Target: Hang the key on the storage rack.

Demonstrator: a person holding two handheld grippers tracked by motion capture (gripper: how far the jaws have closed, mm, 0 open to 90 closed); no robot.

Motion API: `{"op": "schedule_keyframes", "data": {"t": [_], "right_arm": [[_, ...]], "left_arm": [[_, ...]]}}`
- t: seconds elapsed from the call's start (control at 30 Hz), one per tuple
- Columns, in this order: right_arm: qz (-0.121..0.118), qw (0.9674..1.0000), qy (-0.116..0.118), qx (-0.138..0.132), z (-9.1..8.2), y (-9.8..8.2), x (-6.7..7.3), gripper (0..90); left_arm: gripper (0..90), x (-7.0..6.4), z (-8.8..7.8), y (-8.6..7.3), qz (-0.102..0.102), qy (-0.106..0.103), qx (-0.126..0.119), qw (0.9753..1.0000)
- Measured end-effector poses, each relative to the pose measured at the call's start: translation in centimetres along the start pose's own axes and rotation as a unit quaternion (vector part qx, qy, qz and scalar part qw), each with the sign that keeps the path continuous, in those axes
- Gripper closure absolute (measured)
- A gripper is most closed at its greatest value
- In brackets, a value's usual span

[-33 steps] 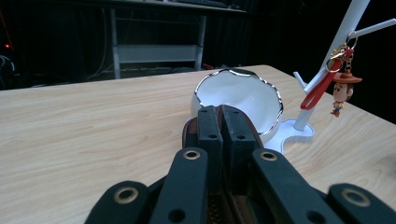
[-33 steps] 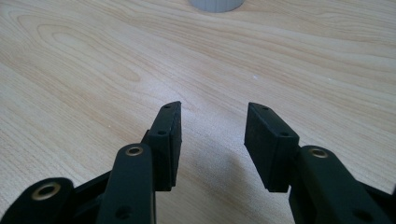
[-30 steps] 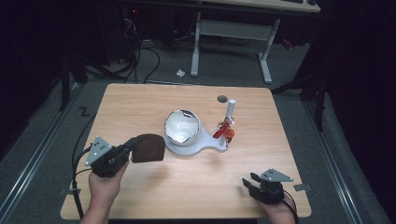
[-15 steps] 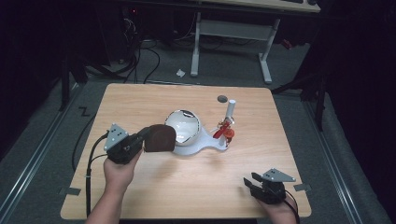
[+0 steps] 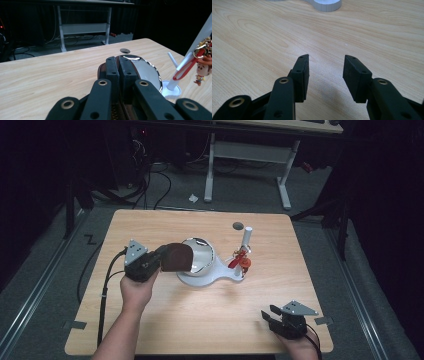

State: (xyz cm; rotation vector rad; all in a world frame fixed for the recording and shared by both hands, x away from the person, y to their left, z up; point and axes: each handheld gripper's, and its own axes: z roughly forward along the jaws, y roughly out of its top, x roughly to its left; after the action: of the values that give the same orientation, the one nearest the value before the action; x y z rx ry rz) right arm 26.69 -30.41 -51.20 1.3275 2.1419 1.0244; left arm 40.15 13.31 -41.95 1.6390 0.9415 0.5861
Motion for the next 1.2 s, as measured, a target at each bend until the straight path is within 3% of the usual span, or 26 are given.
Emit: {"op": "schedule_keyframes", "data": {"t": [0.4,0.7,0.93,1.2], "right_arm": [[0.0,1.0,0.003,0.002,0.0,0.0,0.0,56.6],[0.004,1.0,0.004,0.001,-0.1,-0.1,-0.2,56.6],[0.002,1.0,0.006,0.005,0.0,-0.1,-0.1,56.6],[0.005,0.9999,0.007,0.007,0.1,-0.1,-0.2,56.1]], "left_arm": [[87.3,-0.4,3.8,-0.3,0.008,0.01,0.038,0.9992],[87.0,-0.9,5.9,-0.5,0.008,0.032,0.063,0.9975],[86.7,-1.1,7.3,-1.0,-0.001,0.03,0.068,0.9972],[84.9,-0.7,7.7,-1.1,-0.007,0.032,0.066,0.9973]]}}
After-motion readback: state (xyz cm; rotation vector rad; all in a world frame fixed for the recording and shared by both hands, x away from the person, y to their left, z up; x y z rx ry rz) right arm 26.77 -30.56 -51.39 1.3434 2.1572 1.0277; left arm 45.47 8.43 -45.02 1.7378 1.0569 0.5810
